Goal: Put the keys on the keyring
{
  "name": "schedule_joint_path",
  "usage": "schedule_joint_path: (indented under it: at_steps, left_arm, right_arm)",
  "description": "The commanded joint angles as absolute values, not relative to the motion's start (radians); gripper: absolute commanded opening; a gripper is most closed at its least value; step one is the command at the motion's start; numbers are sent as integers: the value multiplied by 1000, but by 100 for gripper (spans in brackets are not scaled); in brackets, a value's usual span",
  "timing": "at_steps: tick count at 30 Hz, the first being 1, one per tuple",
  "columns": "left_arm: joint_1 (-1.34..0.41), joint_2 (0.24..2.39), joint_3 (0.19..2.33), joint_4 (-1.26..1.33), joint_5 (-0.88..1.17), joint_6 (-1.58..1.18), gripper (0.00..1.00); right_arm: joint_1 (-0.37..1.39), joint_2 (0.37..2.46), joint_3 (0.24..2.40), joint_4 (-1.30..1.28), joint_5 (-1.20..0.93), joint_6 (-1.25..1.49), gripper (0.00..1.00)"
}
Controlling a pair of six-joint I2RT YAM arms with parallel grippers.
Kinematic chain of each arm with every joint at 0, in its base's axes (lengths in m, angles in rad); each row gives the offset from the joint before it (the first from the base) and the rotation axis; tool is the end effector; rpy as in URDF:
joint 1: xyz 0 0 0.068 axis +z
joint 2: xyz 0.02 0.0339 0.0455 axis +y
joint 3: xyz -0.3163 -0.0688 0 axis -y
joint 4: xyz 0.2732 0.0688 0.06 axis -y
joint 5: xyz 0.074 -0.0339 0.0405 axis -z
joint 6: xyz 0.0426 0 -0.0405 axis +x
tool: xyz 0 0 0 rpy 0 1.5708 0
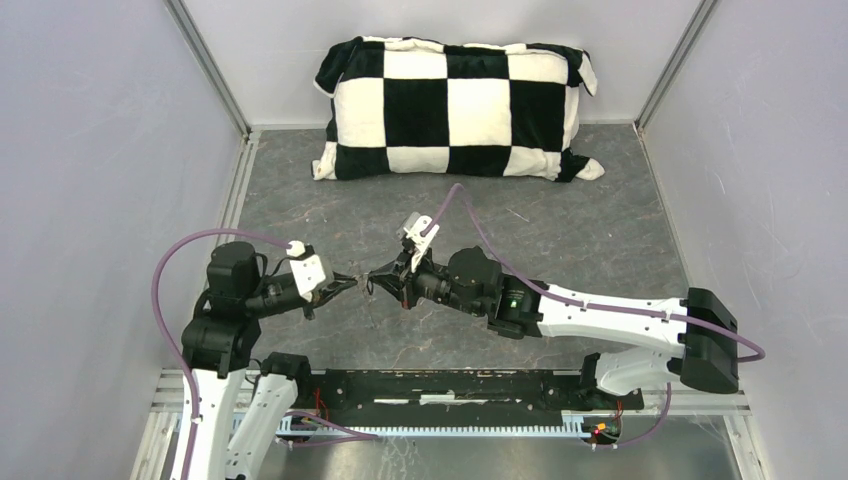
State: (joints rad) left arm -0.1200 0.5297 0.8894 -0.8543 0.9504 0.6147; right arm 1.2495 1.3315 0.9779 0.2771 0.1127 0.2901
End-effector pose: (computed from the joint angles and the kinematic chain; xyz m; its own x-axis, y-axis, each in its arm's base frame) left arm 0.0639 -0.0426 0.3788 0.0652 0.3298 -0.9418 0.9095 0.3687 0.1921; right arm 0.1113 0.3193 0.3736 -0.2827 0.0507 -0.9579 -0.8626 0.4234 0.2770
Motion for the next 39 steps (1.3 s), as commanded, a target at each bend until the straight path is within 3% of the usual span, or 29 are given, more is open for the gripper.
schedule_joint_path:
  at_steps: [1, 13, 20, 24, 34, 39]
  left_arm:
    - [-123, 501, 911, -728, 1045, 548, 2]
    - [-123, 515, 868, -345, 1069, 183, 2]
    - [-123, 526, 856, -274, 1132, 129, 2]
    - [-123, 535, 869, -286, 1171, 137, 2]
    - [-123, 566, 897, -319, 1308, 141, 2]
    - [-123, 574, 914, -326, 1343, 130, 2]
  right_arm:
    - [1227, 1286, 949, 322, 135, 310, 0]
    - [1212, 1179, 825, 490, 99, 355, 0]
    - [1204, 1188, 839, 509, 61, 360, 0]
    - [1199, 1173, 836, 497, 57, 352, 17]
    - [1169, 1072, 846, 450, -73, 201, 75]
    - [1135, 1068, 930, 346, -301, 61, 80]
